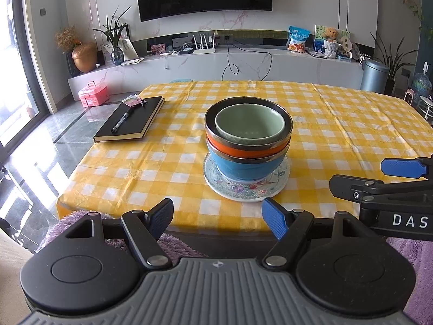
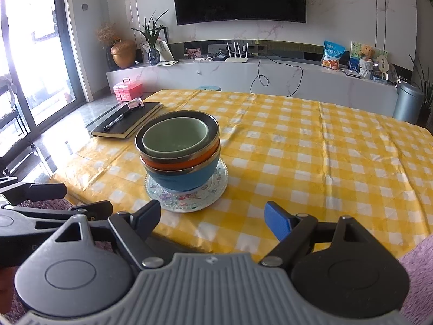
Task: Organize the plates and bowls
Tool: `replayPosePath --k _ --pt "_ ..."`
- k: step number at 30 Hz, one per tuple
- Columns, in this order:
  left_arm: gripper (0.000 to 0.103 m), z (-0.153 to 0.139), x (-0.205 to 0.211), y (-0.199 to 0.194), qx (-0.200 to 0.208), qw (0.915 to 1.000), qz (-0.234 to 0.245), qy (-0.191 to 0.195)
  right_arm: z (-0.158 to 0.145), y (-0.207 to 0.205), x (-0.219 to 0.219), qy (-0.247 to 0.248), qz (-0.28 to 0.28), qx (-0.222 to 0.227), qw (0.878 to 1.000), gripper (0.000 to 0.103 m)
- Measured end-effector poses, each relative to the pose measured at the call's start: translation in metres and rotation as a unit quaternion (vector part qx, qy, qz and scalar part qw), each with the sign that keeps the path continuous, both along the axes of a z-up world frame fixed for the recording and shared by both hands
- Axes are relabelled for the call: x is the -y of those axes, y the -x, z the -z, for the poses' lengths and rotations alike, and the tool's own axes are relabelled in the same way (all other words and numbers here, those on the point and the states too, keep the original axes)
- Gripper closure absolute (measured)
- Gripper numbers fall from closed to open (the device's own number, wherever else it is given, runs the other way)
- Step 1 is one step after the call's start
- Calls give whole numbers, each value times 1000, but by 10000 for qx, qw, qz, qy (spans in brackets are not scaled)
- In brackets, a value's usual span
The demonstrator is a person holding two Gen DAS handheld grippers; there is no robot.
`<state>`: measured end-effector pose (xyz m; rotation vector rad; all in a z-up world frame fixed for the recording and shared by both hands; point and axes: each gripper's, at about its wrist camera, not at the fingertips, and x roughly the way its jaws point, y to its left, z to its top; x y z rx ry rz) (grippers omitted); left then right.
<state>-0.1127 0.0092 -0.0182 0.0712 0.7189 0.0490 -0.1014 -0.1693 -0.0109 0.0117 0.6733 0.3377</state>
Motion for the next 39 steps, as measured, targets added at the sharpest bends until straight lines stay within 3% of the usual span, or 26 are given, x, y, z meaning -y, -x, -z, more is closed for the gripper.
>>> replayPosePath --k 39 --pt "16 3 0 -1 -51 10000 5 -41 -2 6 -3 -130 -114 188 9997 21"
